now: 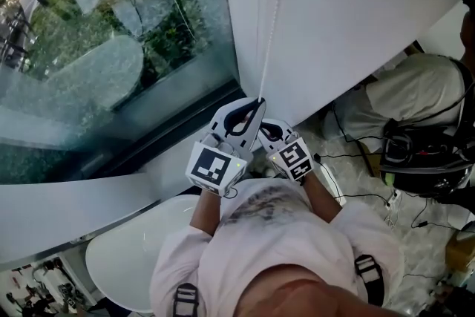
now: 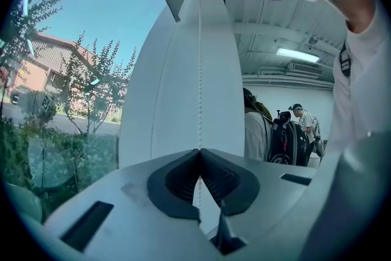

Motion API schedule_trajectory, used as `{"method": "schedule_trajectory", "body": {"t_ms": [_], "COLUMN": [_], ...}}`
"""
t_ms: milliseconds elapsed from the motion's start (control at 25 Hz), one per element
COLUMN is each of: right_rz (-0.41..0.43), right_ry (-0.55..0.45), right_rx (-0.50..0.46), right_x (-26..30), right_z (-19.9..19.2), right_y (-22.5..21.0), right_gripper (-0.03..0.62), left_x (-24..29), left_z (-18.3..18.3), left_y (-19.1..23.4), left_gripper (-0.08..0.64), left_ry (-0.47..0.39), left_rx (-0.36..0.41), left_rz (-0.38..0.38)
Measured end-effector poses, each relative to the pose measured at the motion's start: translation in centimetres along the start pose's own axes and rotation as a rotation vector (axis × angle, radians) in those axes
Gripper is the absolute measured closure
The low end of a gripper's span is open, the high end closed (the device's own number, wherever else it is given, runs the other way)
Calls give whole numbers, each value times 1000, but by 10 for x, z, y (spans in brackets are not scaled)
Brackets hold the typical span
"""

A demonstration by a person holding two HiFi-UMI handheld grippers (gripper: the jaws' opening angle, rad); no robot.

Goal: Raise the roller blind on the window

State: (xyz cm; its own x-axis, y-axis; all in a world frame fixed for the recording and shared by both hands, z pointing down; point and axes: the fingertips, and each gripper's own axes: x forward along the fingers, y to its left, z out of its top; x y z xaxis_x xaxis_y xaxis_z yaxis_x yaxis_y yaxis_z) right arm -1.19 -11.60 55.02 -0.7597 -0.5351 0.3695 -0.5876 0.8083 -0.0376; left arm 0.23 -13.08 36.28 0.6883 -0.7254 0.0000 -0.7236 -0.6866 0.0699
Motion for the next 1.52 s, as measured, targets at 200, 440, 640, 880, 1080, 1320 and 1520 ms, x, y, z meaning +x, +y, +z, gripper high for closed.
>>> {"method": "schedule_trajectory", "body": {"t_ms": [200, 440, 640, 880, 1080, 1320, 1520], "right_rz": [6, 8, 17, 33, 44, 18, 13], "right_ry": [29, 76, 82, -13, -94, -227, -332], "right_rx": [16, 23, 23, 49, 63, 55, -20], "right_x": [8, 9, 1, -12, -30, -67, -88], "right_z": [-13, -32, -31, -7, 29, 100, 164], "right_y": [0, 1, 2, 6, 5, 0, 1], "right_gripper": [531, 531, 529, 529, 528, 528, 528], "left_x": [0, -1, -2, -4, -3, -6, -5], "left_z": [-18, -36, -32, -30, -31, -32, -32], "left_y": [1, 3, 3, 3, 8, 9, 10], "left_gripper": [554, 554, 554, 552, 554, 554, 552], "left_ry": [35, 48, 34, 27, 24, 22, 19], "left_rx": [9, 8, 5, 4, 6, 13, 12], "left_rz": [-3, 6, 13, 17, 28, 37, 39]}}
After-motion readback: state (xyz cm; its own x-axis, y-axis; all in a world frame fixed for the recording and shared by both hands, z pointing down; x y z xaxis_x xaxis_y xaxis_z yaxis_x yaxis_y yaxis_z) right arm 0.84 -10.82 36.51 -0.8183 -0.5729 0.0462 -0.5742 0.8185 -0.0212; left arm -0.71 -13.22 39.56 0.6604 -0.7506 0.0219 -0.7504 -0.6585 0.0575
